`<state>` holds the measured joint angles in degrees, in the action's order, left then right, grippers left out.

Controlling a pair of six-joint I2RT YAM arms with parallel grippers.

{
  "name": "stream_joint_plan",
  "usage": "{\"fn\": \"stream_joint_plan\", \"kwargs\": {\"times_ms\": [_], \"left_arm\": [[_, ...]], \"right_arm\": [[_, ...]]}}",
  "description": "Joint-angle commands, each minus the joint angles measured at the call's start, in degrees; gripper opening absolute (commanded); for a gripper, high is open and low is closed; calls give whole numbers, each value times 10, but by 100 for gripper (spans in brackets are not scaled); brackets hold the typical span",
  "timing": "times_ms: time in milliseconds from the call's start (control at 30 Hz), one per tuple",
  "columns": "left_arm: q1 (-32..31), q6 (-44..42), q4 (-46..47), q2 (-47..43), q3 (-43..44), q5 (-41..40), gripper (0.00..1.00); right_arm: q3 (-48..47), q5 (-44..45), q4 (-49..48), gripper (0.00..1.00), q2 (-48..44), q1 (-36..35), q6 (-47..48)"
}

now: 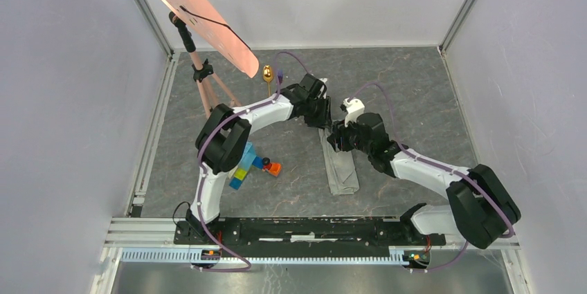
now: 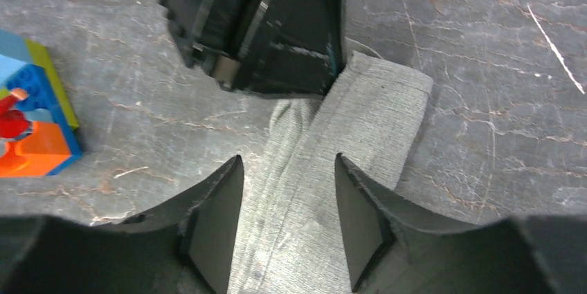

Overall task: Fold the napkin into a case and place the utensils inside
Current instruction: Stuff the top corner of the smaller-rectangle-folded napkin at the center of the board.

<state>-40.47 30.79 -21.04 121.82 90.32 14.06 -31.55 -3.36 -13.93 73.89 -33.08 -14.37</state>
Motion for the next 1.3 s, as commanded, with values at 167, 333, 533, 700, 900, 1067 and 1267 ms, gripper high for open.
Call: {"fn": "stream_joint_plan", "kwargs": {"times_ms": [167, 333, 533, 700, 900, 1067, 1267], "left_arm": [[7, -12, -13, -110, -32, -15, 52], [7, -10, -11, -154, -72, -24, 53], [7, 0, 4, -200, -130, -28, 53], [8, 13, 24, -233, -180, -32, 53], [7, 20, 37, -252, -219, -29, 53], [7, 24, 41, -269, -238, -35, 53], [7, 26, 46, -279, -253, -37, 53]], "right_arm": [[-19, 27, -16, 46, 29, 5, 20], [-31, 51, -16, 54, 58, 5, 8], [-43, 60, -25, 54, 83, -3, 7], [-59, 84, -23, 53, 100, -15, 4], [-89, 135, 2, 52, 124, -44, 1], [-104, 191, 19, 50, 137, -65, 7], [-117, 234, 33, 48, 150, -83, 15]]}}
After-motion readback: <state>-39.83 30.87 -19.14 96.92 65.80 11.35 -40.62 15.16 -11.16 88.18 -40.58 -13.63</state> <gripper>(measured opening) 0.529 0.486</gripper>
